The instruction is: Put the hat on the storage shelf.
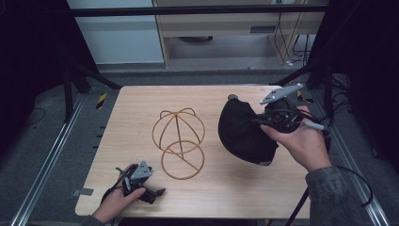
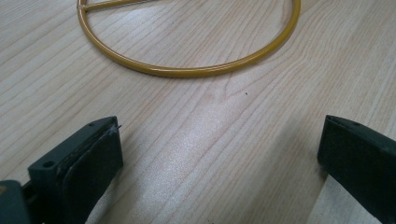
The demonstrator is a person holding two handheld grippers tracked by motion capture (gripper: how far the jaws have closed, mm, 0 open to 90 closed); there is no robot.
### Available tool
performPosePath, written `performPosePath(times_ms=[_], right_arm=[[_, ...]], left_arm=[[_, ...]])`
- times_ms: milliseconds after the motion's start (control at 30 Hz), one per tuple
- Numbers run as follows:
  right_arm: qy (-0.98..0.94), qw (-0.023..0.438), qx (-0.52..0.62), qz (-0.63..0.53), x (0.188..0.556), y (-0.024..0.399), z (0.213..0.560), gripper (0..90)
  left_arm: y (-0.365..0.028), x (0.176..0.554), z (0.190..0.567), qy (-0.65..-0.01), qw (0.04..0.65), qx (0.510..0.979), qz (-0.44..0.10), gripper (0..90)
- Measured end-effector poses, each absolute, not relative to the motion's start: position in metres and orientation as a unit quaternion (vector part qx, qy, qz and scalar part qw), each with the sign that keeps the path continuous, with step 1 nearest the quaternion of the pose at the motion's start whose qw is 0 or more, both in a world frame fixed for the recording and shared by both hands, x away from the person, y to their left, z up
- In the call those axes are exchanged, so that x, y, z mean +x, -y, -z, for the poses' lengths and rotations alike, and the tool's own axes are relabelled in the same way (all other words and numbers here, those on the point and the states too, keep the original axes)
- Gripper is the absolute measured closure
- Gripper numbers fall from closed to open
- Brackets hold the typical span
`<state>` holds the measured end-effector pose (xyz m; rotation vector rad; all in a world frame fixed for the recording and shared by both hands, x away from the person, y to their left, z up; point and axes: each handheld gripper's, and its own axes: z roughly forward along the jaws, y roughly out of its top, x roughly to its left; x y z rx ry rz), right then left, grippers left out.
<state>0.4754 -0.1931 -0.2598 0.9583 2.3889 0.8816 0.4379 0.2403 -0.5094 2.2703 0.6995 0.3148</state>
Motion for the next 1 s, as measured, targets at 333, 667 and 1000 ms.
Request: performPosePath(times_ms=[333,667,1000], right_arm=[[-0.836,0.229,0.336,-0.368,0.469,0.192,0.236,75.8],[-0.82,0.235,0.321,-0.411,0.459,0.184,0.218,75.9],[-0.813,0.233,0.304,-0.439,0.453,0.173,0.207,75.9]], left_arm=[[-0.24,0.438,0.509,-0.272,0.363,0.883,-0.122,0.0],[-0.24,0.438,0.509,-0.272,0.363,0.883,-0.122,0.0],[-0.24,0.438,0.509,-0.272,0.363,0.883,-0.122,0.0]])
